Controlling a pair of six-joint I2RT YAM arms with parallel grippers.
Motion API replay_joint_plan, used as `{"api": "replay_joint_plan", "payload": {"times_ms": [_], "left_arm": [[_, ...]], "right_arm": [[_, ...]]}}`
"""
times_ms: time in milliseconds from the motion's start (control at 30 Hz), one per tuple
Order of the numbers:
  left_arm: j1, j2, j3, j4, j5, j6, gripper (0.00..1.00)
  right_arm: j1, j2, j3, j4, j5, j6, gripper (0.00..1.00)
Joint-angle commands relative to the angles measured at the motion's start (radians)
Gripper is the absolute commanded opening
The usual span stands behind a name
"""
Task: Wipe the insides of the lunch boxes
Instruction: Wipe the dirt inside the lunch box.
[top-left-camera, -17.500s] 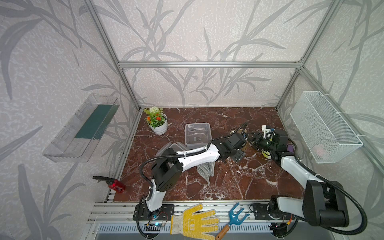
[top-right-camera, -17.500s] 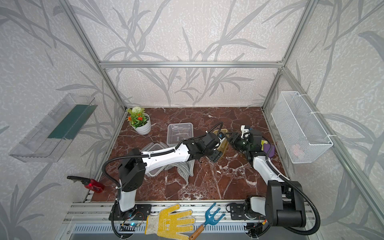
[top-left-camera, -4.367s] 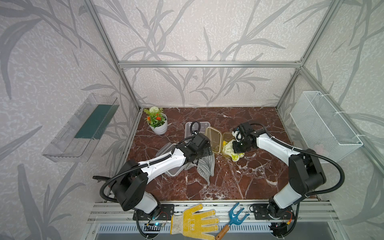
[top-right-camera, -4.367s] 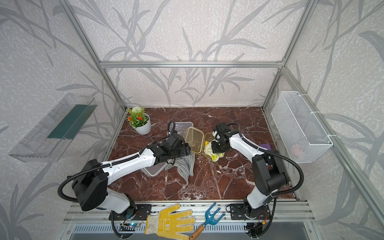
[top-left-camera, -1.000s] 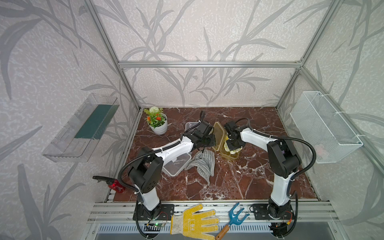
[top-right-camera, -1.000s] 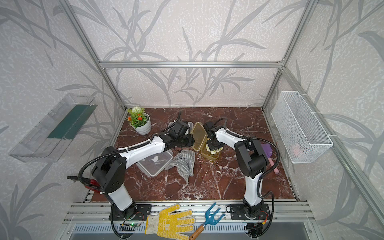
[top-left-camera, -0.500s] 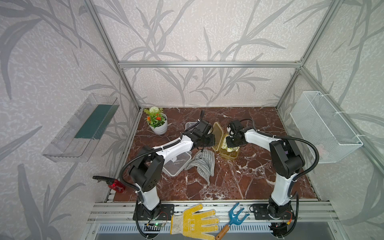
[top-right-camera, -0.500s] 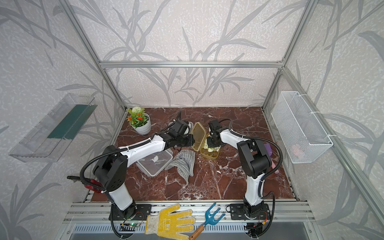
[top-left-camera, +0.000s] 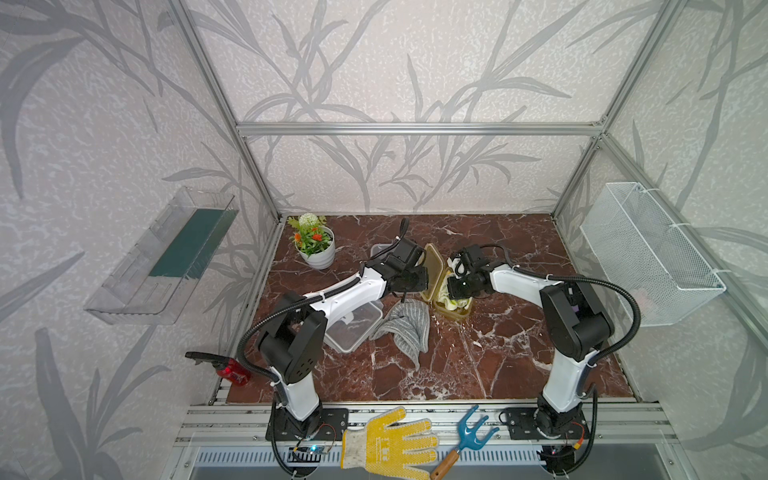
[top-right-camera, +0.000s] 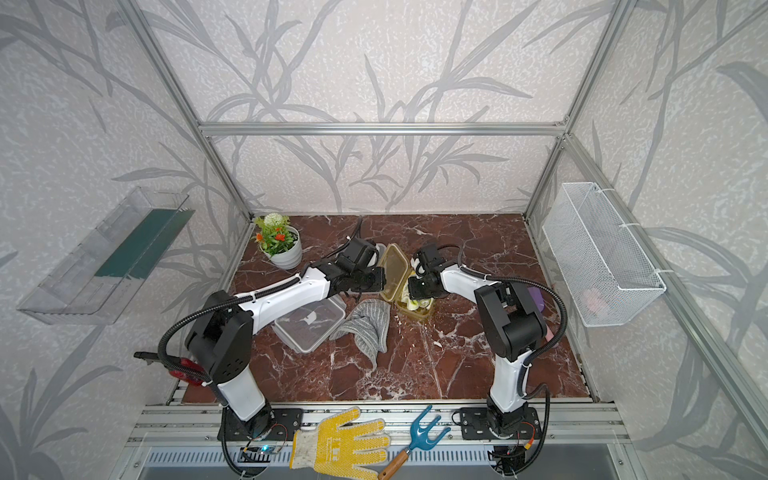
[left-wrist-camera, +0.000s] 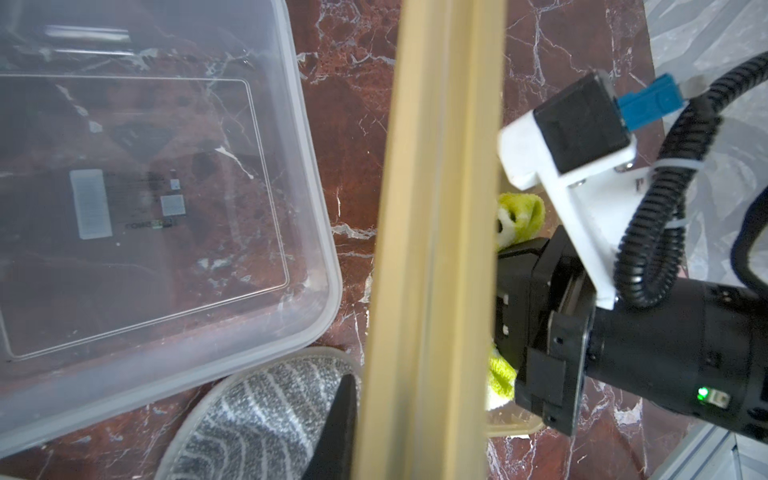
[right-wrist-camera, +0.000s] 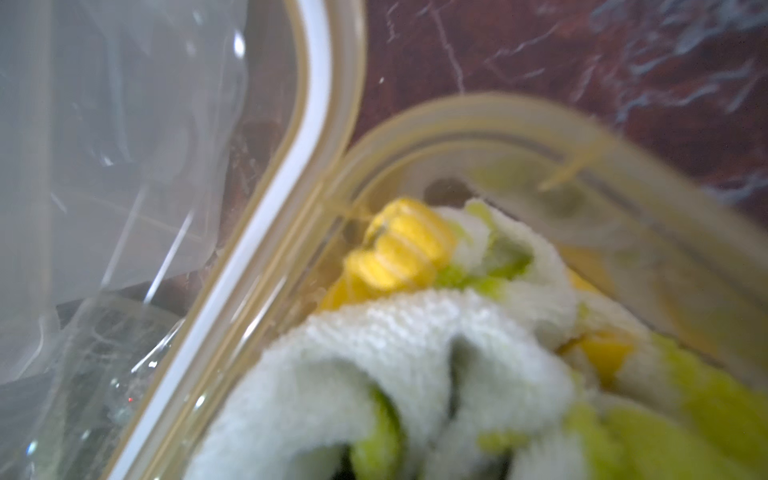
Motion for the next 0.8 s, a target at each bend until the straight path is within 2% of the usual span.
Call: {"api": "replay_joint_plan", "payload": {"times_ms": [0, 133, 367, 567, 767], "left_arm": [[-0.025, 0.004, 0.031, -0.037, 0.078, 0.009, 0.08], [-0.025, 0.009, 0.044, -0.048, 0.057, 0.014, 0.08], [-0.017, -0.021, 0.015, -0.078, 0.001, 0.038, 0.08], [-0.013, -0.046, 0.004, -0.114, -0.039, 0.073, 0.08], [-0.013, -0.074, -0.021, -0.12, -0.05, 0.087, 0.08]], "right_arm": [[0.059, -0.013, -0.055, 0.008, -0.211, 0.046, 0.0], [0.103, -0.024, -0.043, -0.043, -0.247, 0.044, 0.0], [0.13, -0.007, 0.043, -0.283, -0.144, -0.055, 0.0], [0.137, 0.03, 0.155, -0.53, 0.096, -0.158, 0.0], [0.165, 0.083, 0.201, -0.643, 0.365, -0.204, 0.0]]}}
